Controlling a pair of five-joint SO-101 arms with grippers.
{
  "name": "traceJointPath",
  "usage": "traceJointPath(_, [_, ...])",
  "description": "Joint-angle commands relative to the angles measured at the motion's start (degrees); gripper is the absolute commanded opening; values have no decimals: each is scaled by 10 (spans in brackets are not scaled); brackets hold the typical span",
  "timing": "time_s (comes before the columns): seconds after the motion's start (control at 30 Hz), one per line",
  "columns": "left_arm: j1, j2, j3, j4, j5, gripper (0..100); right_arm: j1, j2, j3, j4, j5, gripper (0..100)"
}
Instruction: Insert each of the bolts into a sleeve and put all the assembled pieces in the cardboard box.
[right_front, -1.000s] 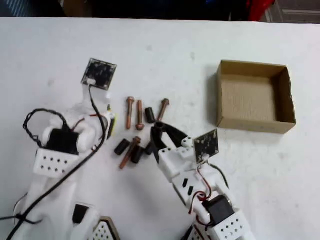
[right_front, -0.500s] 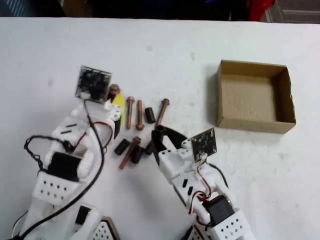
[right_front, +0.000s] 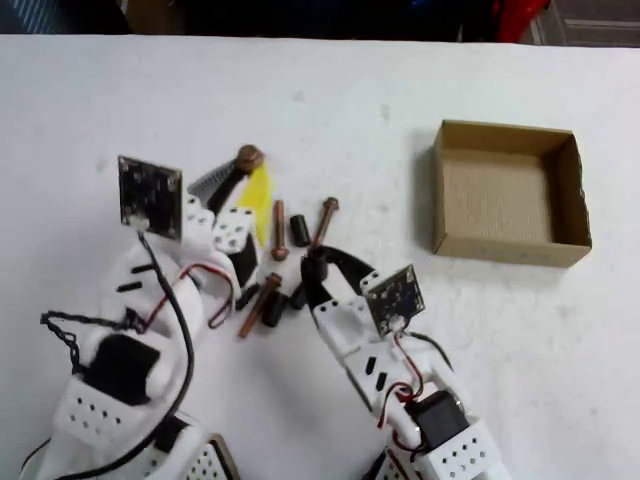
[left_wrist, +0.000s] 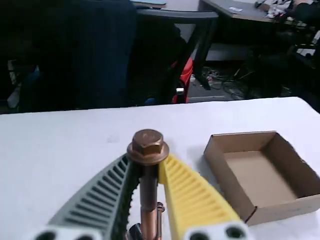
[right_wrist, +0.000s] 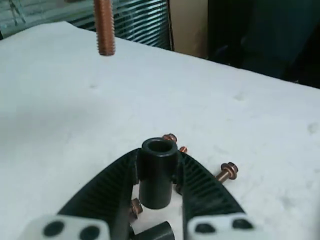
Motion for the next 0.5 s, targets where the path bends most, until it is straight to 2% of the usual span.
traceJointPath(0.0, [33, -40, -4, -25, 4, 23, -4, -6, 4, -48, 6, 17])
traceJointPath(0.47, [42, -66, -3, -20, 3, 23, -15, -4, 4, -103, 5, 17])
